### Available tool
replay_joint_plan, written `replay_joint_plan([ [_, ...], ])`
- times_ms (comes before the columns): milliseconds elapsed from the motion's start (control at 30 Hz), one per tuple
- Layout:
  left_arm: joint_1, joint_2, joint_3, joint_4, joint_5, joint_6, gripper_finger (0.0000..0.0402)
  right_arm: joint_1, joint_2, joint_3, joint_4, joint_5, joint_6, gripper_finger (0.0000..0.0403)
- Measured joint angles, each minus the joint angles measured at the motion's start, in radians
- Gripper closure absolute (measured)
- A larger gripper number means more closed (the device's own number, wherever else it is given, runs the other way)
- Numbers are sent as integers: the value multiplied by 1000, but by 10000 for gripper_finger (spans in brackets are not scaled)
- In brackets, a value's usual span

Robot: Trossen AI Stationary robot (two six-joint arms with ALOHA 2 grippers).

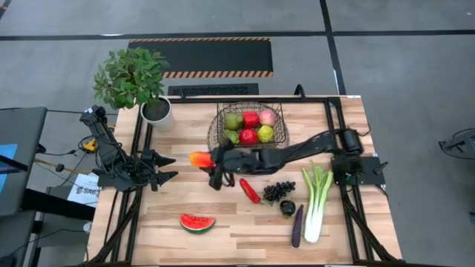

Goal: Build produce basket
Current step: Put the orange mango into the black wire basket

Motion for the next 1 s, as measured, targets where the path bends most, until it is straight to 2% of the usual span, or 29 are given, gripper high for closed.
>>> replay_joint_plan([
  [167,0,0,0,0,-1,0,60,32,-133,0,61,0,-50,132],
  [300,0,0,0,0,-3,0,60,89,-223,0,202,-13,-142,132],
  [467,0,0,0,-1,-8,0,60,181,-301,0,405,-79,-270,132],
  [633,0,0,0,0,-41,-20,60,290,-325,0,660,-220,-433,132],
  [733,0,0,0,0,-58,-23,60,359,-324,0,792,-258,-567,132],
  [900,0,0,0,0,-61,-27,60,459,-323,0,893,-277,-785,132],
  [1000,0,0,0,0,-61,-29,60,504,-323,0,929,-346,-868,132],
])
